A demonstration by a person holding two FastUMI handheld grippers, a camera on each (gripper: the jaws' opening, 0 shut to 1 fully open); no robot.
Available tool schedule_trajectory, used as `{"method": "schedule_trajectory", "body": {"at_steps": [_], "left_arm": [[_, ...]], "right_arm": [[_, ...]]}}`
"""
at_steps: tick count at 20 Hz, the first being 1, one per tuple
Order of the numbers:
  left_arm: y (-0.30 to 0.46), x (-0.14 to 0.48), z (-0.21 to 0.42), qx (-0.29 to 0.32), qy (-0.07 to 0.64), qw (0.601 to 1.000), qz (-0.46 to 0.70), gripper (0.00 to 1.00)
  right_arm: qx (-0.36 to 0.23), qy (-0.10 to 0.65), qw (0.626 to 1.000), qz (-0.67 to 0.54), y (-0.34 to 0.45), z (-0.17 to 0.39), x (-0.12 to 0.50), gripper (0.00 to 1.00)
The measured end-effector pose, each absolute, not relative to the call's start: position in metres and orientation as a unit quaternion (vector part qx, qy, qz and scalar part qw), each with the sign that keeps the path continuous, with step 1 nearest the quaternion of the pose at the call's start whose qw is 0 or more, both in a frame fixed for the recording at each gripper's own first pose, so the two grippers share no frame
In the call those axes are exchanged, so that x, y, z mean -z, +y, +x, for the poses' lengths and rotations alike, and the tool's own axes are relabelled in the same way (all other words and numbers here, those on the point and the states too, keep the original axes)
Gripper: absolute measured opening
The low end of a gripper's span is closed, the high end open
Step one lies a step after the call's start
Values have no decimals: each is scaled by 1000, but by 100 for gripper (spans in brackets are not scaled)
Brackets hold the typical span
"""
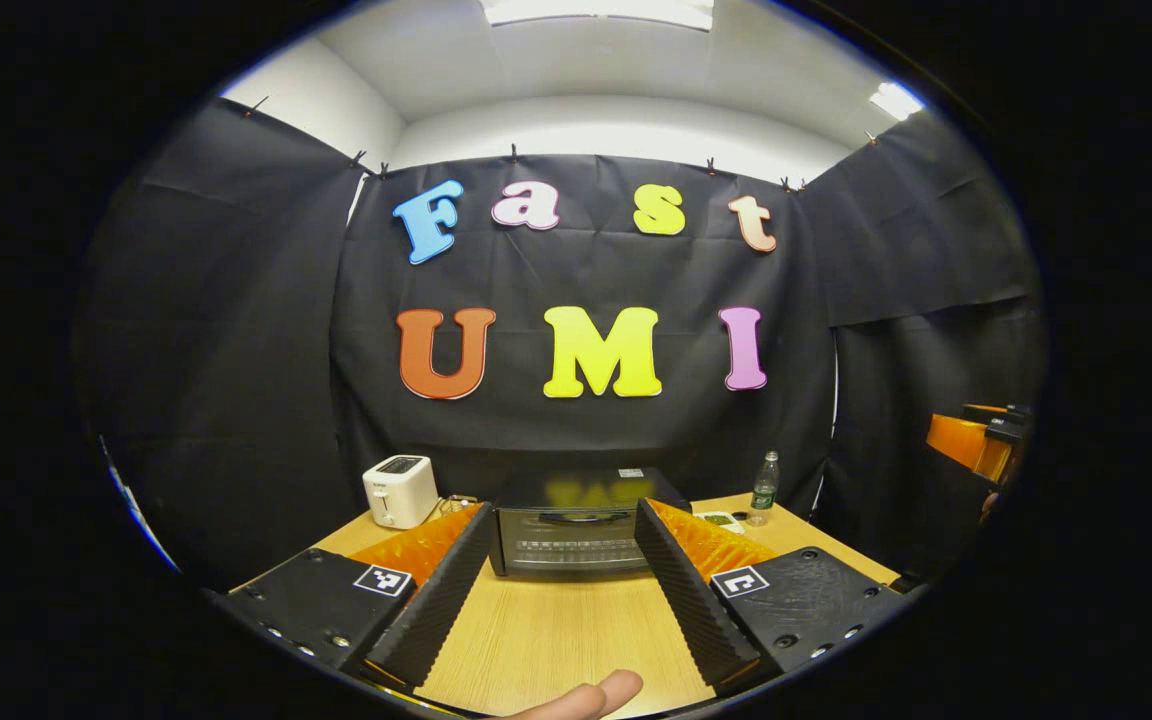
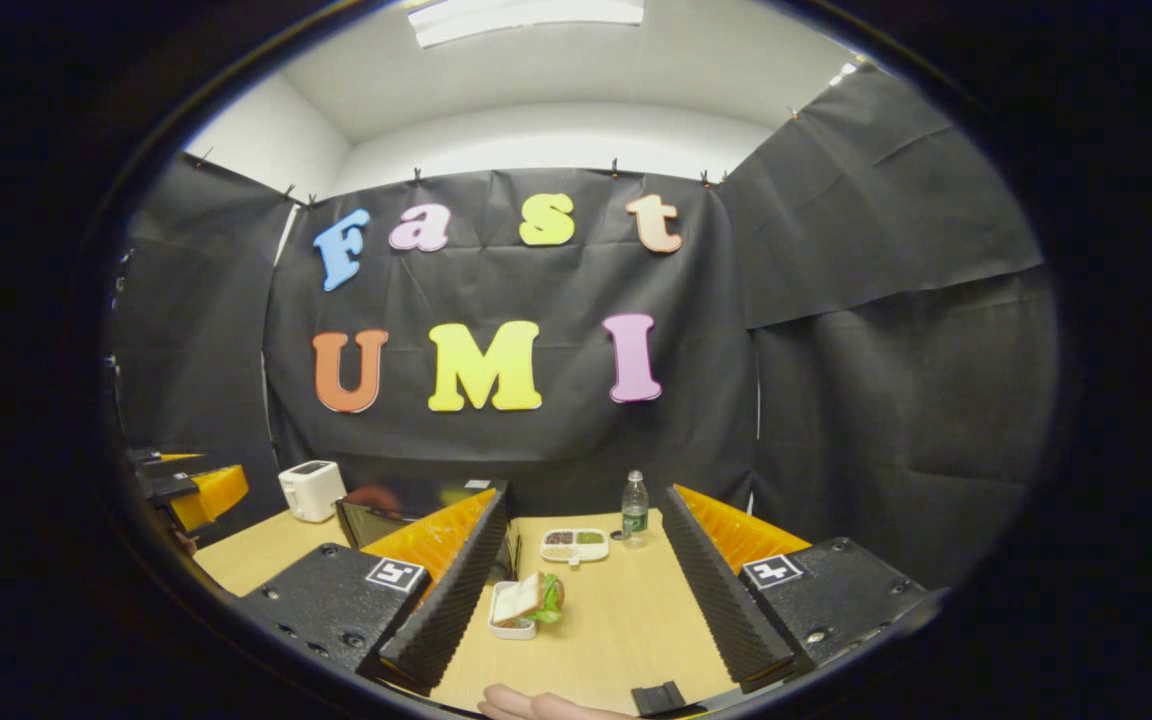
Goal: Open the electric oven with the left hand, put the food in, and close the electric oven.
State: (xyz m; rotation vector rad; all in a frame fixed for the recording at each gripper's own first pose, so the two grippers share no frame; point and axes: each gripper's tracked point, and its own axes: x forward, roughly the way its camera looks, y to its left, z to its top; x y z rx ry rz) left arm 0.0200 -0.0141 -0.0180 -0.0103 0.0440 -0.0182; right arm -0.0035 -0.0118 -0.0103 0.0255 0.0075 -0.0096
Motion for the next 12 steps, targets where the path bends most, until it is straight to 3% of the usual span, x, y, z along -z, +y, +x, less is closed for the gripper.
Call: {"method": "schedule_trajectory", "body": {"at_steps": [3,4,6,8,9,12], "left_arm": [[-19,28,40,22,37,999,-10,93],[-22,31,50,27,43,999,-13,93],[-23,41,71,31,57,998,-13,93],[-20,48,95,24,62,998,-4,93],[-21,54,106,24,67,997,0,93],[-30,73,139,32,89,995,-3,93]], "right_arm": [[1,-1,1000,18,-14,-2,13,96],[0,-2,1000,19,-15,-1,13,100],[-4,-6,1000,22,-18,-1,14,96],[-4,-15,1000,23,-23,-1,12,100],[-2,-20,1000,23,-27,0,11,96],[3,-35,999,24,-38,1,9,96]]}}
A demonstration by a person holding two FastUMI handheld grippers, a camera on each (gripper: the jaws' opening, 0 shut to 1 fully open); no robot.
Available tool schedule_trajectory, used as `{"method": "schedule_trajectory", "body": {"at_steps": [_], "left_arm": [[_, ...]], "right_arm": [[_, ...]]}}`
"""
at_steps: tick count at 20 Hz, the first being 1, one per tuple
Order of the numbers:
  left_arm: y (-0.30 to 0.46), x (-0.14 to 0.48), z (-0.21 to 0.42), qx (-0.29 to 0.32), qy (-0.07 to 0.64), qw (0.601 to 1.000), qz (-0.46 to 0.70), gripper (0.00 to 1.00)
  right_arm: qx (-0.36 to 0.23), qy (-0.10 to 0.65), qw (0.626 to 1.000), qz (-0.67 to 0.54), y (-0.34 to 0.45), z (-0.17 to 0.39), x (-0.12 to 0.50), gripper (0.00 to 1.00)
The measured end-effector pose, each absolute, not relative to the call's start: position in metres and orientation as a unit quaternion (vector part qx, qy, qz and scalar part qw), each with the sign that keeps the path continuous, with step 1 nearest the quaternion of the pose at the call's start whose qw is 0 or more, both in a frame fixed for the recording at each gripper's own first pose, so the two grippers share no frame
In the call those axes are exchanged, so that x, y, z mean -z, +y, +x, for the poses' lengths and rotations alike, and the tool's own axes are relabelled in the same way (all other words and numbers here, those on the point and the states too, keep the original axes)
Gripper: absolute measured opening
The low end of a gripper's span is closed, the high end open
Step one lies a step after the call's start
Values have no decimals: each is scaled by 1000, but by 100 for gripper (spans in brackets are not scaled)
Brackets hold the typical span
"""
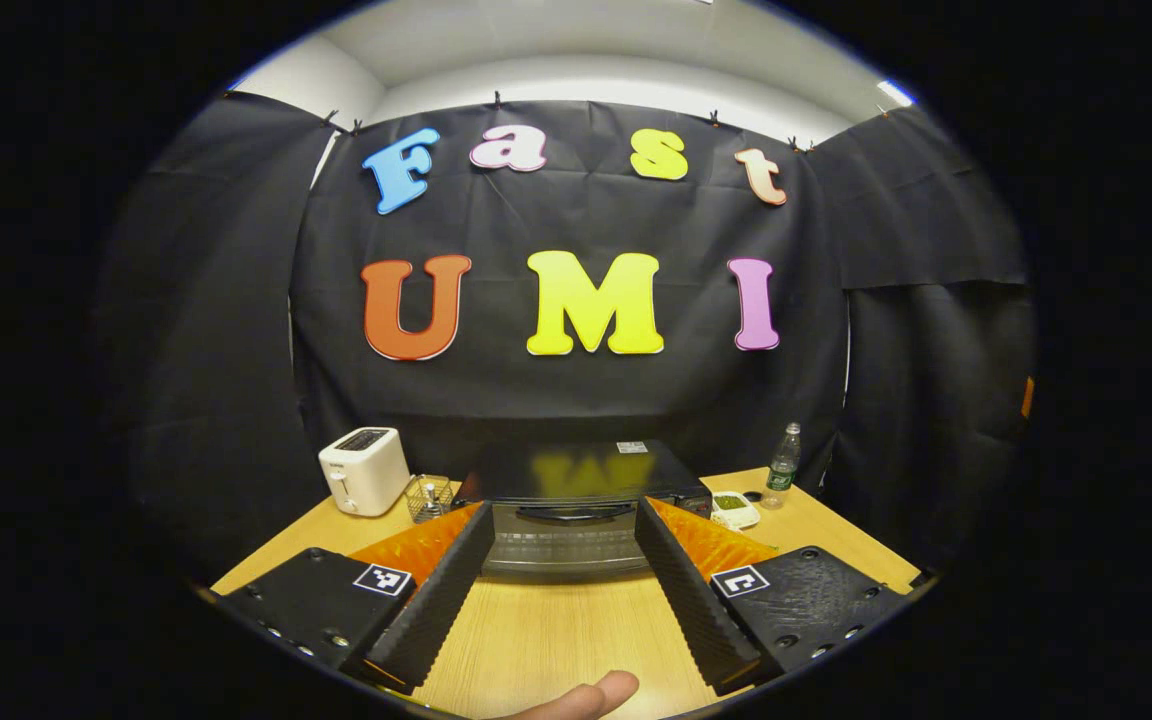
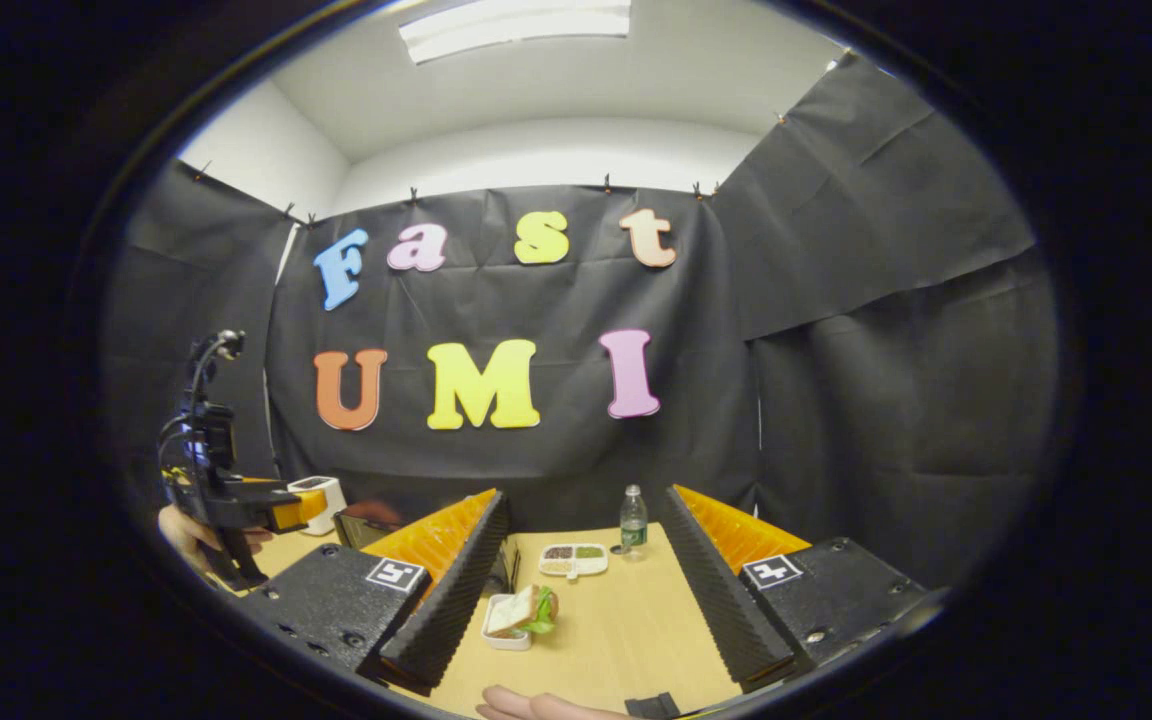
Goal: Open the electric oven with the left hand, put the food in, and close the electric oven.
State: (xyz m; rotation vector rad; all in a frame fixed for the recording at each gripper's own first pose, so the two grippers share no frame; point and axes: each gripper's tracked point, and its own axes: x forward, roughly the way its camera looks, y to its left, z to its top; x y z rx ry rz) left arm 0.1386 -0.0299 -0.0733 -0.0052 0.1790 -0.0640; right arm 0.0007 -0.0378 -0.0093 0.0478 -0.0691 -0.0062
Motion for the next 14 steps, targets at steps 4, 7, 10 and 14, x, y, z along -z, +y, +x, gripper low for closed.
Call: {"method": "schedule_trajectory", "body": {"at_steps": [4,7,10,14], "left_arm": [[-36,97,185,39,115,993,-8,93],[-34,115,220,30,134,990,3,93],[-35,141,246,26,168,985,-3,93],[-35,160,270,23,184,983,-10,94]], "right_arm": [[12,-44,999,21,-53,6,12,95],[13,-42,999,22,-61,8,17,96],[15,-43,999,22,-68,10,18,95],[14,-48,999,15,-72,8,20,95]]}}
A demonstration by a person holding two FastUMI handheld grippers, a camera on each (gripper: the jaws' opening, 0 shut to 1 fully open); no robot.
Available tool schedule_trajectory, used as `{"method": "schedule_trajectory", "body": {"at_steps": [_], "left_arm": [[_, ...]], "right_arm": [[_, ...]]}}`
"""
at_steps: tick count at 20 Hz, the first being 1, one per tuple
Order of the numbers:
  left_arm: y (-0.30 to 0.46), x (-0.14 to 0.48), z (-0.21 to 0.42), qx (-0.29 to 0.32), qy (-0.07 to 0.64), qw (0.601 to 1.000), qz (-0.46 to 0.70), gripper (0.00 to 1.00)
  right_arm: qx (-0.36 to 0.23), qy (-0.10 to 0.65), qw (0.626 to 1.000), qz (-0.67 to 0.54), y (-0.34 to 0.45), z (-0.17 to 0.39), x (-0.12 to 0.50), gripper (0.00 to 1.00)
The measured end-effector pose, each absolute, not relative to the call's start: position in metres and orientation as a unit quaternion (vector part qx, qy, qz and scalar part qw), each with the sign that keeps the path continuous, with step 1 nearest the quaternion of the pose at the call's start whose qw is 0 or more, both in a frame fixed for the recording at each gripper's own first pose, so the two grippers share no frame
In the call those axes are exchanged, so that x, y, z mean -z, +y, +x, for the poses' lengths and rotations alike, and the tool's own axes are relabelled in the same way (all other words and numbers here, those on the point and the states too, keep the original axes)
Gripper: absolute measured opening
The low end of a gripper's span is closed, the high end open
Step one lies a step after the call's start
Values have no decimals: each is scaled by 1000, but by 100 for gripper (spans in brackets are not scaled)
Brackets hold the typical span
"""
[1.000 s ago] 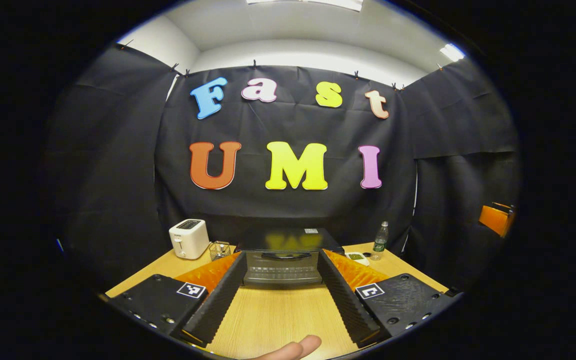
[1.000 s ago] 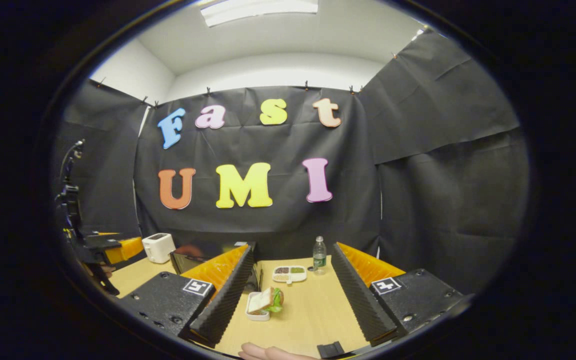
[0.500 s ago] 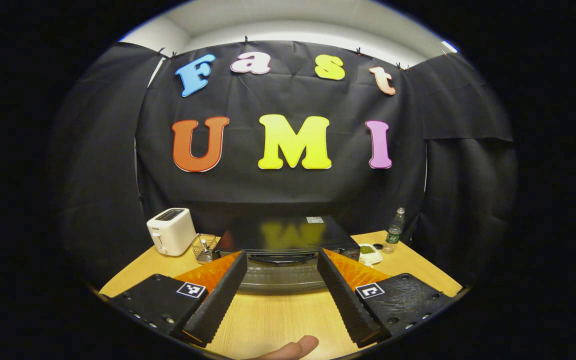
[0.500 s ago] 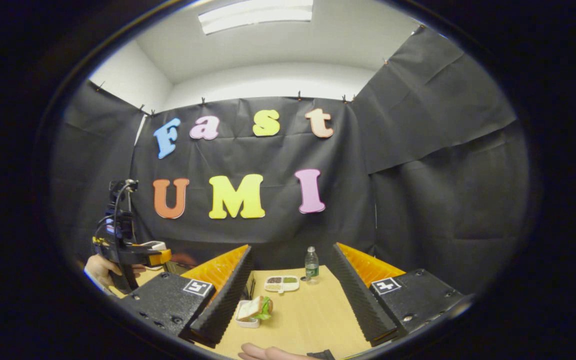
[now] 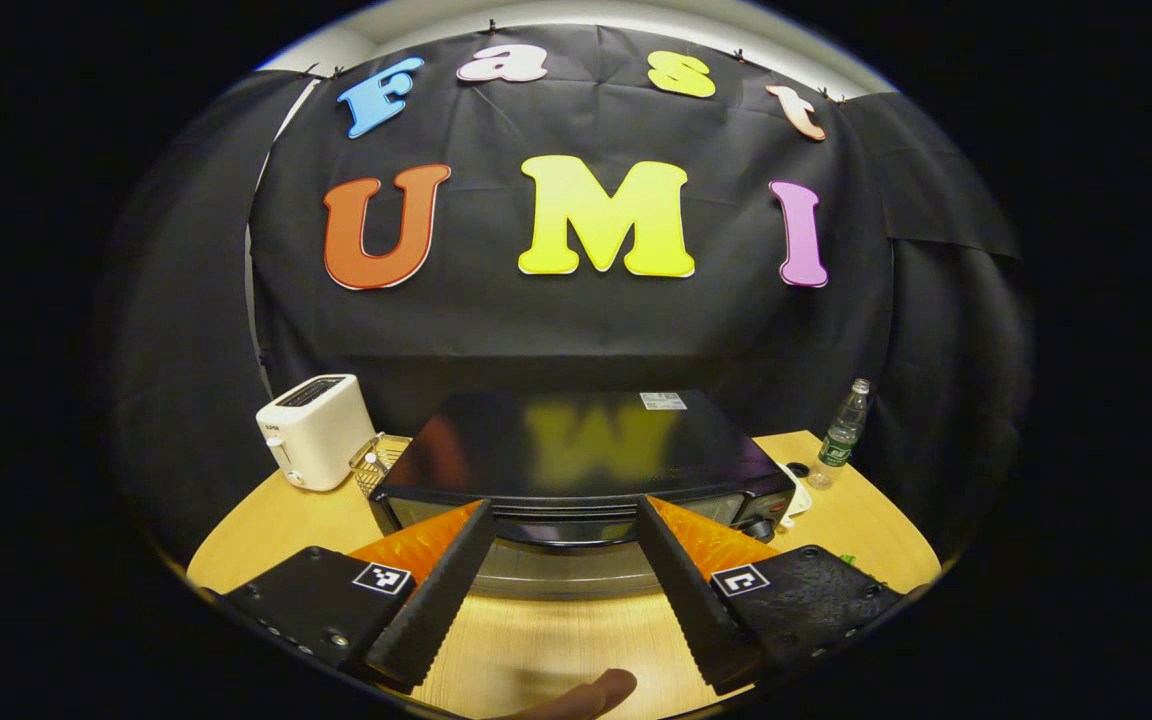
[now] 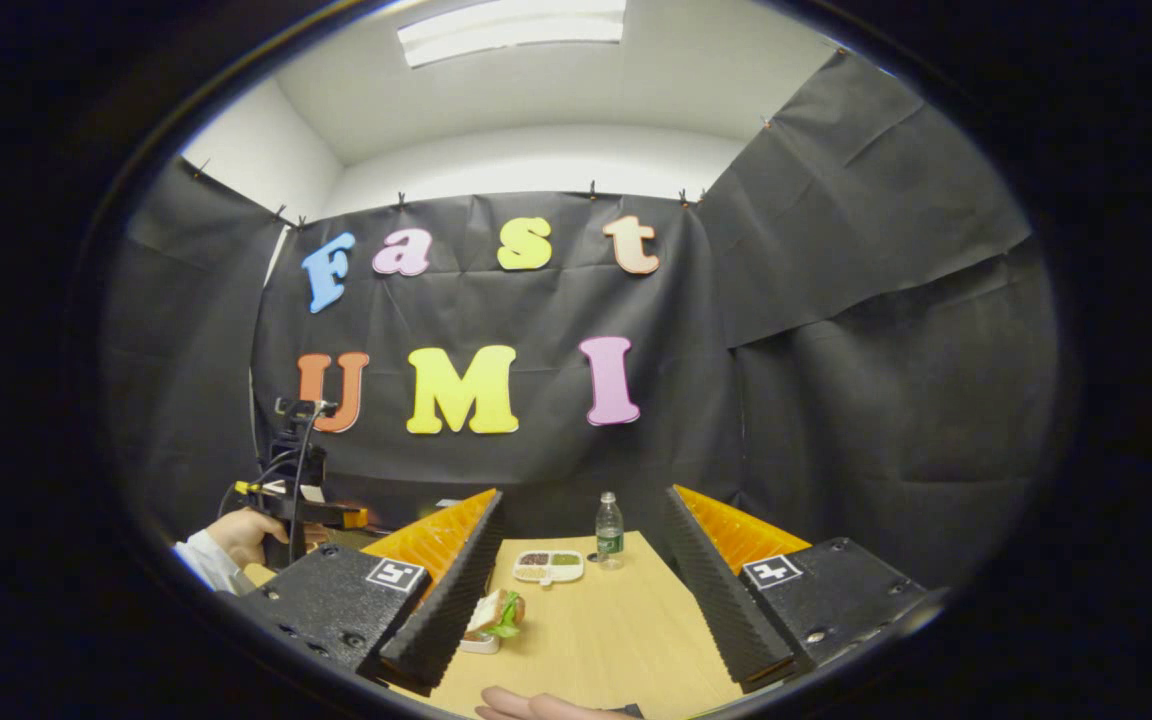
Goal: Open the electric oven with the left hand, put the food in, and close the electric oven.
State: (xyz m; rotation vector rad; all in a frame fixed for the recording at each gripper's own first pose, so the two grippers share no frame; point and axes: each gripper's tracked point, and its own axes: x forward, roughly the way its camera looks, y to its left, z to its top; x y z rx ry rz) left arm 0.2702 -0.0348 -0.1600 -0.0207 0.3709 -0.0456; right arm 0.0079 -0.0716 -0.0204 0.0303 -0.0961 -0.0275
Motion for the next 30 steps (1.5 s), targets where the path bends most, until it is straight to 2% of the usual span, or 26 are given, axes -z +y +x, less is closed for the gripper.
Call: {"method": "schedule_trajectory", "body": {"at_steps": [13,14,15,16,17,18,19,20,21,30], "left_arm": [[-29,190,277,20,228,973,-15,97],[-36,191,265,31,243,968,-52,97],[-38,213,260,33,283,956,-70,87],[-39,241,247,34,334,939,-78,96],[-25,257,243,12,343,938,-55,96],[-11,267,244,-16,331,943,-30,97],[-12,274,246,-15,326,945,-29,98],[-19,277,245,-2,321,946,-41,93],[-18,273,246,3,311,949,-49,93],[-36,199,248,18,223,975,-12,93]], "right_arm": [[21,-39,999,22,-85,7,34,95],[21,-39,999,24,-85,6,34,95],[21,-40,999,26,-85,5,32,95],[22,-41,999,27,-85,4,31,95],[22,-43,998,28,-86,3,31,95],[22,-42,999,26,-86,2,32,96],[22,-41,999,22,-85,2,33,96],[23,-39,999,18,-86,2,34,95],[24,-36,999,16,-88,2,35,95],[18,-20,999,36,-88,14,46,96]]}}
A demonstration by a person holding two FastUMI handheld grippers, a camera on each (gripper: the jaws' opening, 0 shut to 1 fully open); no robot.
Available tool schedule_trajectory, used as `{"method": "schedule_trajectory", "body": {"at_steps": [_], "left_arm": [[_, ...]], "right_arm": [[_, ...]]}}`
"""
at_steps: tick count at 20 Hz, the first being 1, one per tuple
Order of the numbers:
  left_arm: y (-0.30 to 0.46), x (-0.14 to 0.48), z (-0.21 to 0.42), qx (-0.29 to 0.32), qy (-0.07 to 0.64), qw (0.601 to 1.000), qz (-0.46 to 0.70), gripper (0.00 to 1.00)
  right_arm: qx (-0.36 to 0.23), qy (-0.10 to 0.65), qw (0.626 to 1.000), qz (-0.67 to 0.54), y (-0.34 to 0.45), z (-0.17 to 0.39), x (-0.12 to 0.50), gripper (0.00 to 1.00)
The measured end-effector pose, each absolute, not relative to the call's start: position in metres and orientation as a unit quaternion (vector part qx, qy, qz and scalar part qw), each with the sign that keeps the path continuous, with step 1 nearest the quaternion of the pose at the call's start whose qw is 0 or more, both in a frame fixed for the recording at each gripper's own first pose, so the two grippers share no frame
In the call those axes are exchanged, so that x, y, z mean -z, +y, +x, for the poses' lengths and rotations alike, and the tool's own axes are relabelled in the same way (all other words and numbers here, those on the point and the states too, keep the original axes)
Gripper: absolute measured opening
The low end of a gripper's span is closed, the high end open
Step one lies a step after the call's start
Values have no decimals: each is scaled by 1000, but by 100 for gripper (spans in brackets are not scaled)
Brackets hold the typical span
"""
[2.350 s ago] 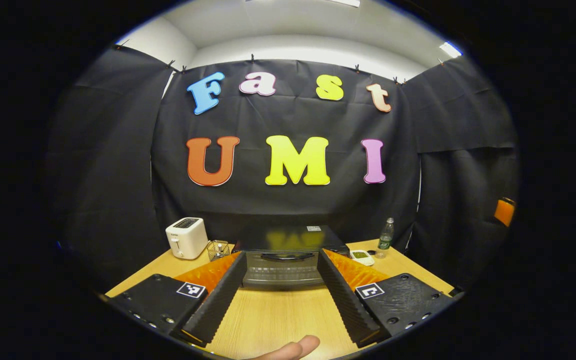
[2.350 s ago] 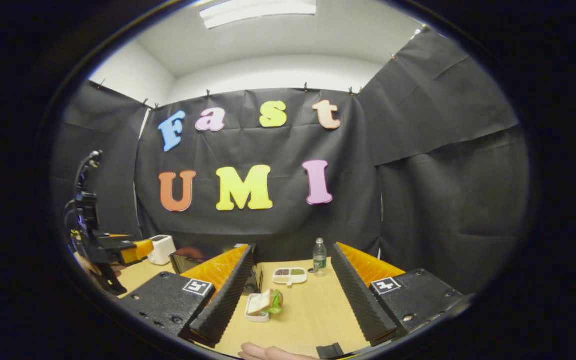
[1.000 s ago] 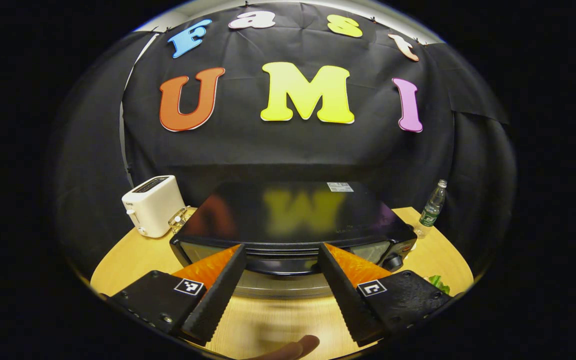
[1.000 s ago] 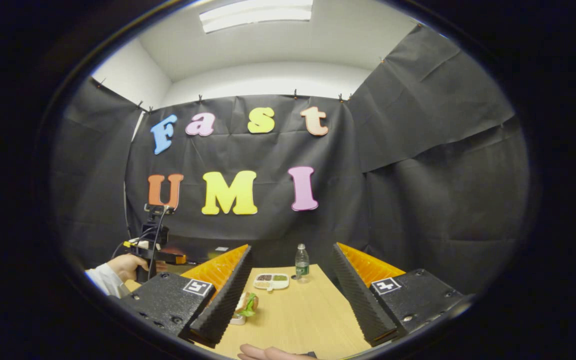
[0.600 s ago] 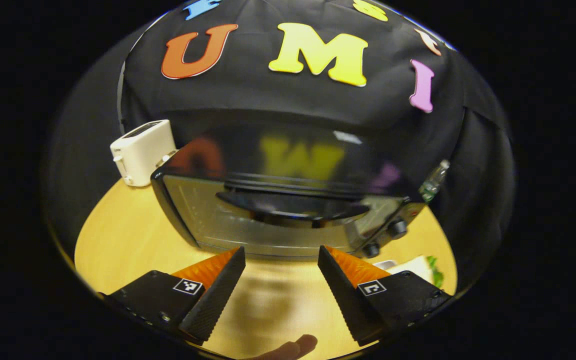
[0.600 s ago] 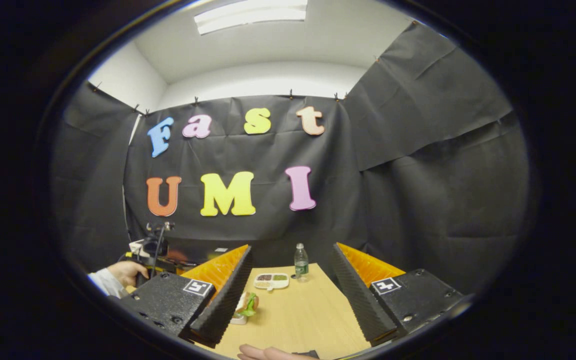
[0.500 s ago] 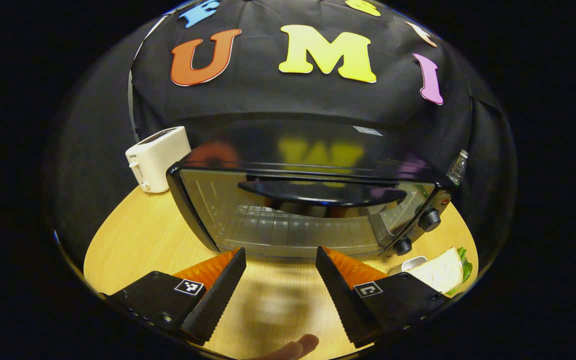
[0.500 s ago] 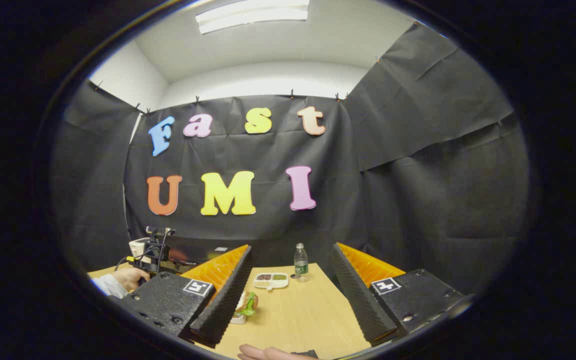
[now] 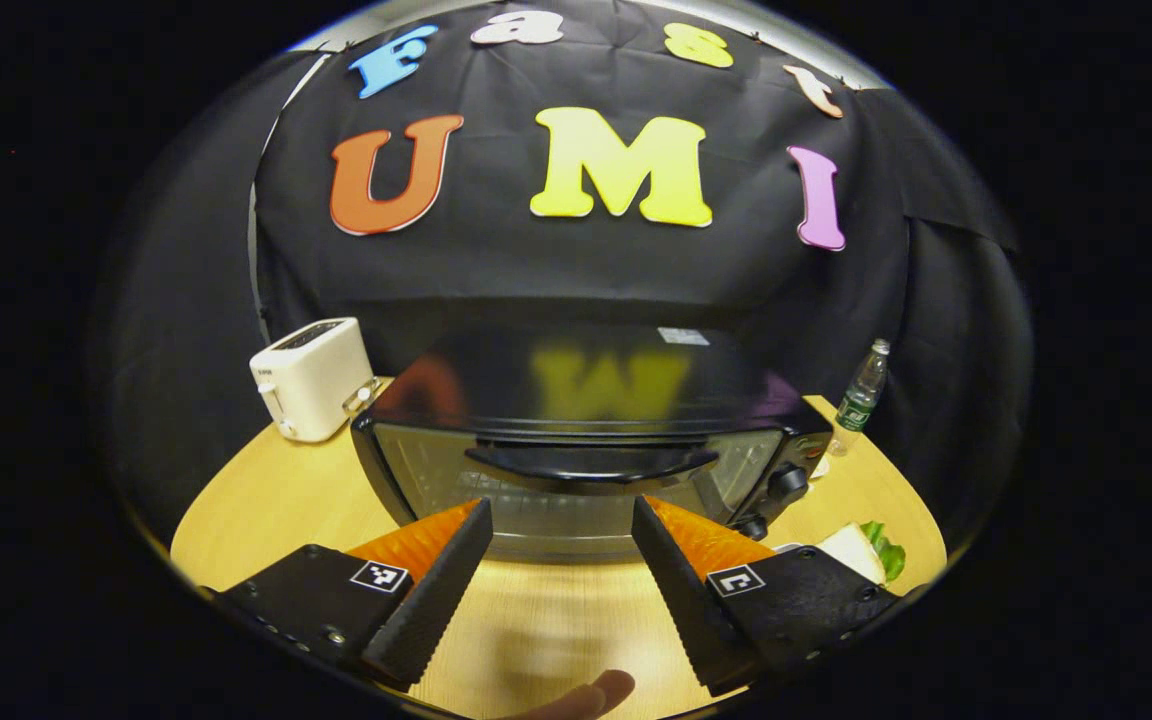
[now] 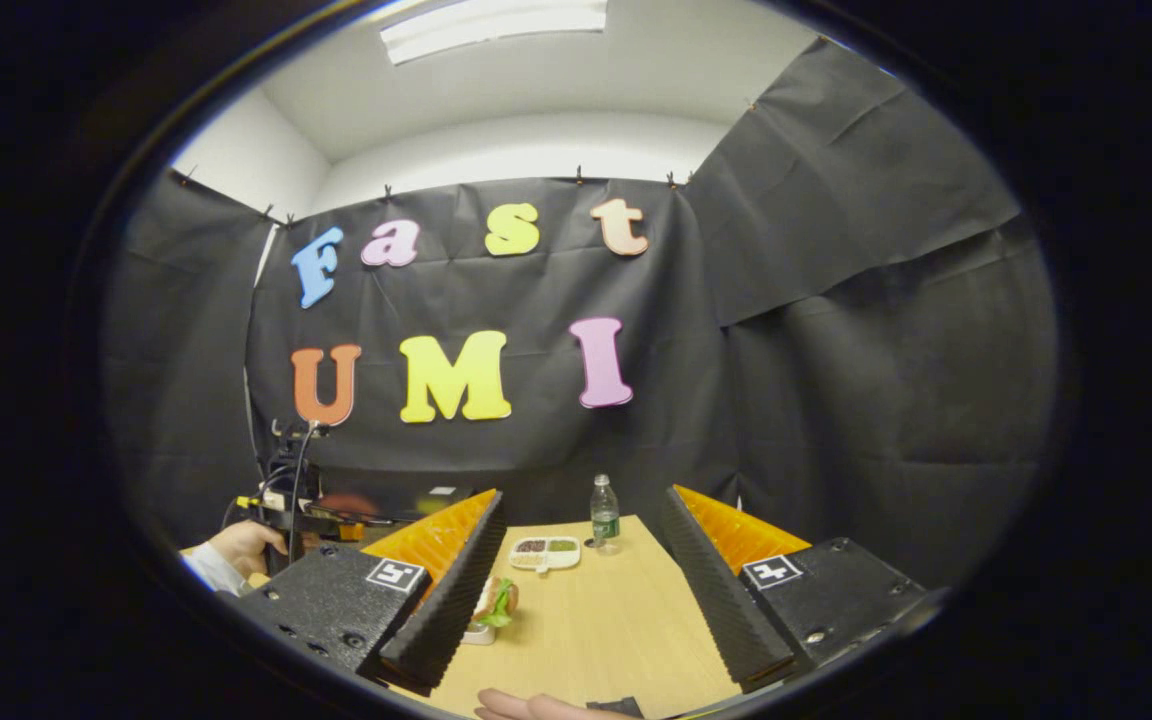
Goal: Open the electric oven with the left hand, put the food in, and close the electric oven.
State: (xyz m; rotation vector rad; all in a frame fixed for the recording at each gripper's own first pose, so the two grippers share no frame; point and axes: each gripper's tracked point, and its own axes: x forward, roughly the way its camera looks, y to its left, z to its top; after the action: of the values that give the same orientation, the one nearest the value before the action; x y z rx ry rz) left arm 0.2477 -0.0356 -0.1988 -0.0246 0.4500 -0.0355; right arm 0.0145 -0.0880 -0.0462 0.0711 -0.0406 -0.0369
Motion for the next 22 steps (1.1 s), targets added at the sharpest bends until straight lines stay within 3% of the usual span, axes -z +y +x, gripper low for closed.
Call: {"method": "schedule_trajectory", "body": {"at_steps": [3,9,10,11,14,15,21,22], "left_arm": [[-41,173,263,22,173,985,8,93],[-28,195,291,3,205,979,-5,98],[-30,191,294,5,198,980,-8,91],[-29,194,292,6,206,979,-7,100],[-30,196,280,6,221,975,-5,90],[-30,196,276,7,223,975,-5,100],[-30,204,237,17,230,973,-8,100],[-32,207,229,16,234,972,-10,90]], "right_arm": [[18,-15,999,34,-87,19,52,96],[17,-2,1000,24,-91,26,63,95],[18,-1,1000,24,-92,27,64,96],[19,1,999,26,-94,28,66,96],[23,4,999,32,-97,30,67,96],[22,4,999,33,-95,28,68,96],[19,-1,999,31,-89,17,63,95],[20,-2,999,30,-88,15,61,95]]}}
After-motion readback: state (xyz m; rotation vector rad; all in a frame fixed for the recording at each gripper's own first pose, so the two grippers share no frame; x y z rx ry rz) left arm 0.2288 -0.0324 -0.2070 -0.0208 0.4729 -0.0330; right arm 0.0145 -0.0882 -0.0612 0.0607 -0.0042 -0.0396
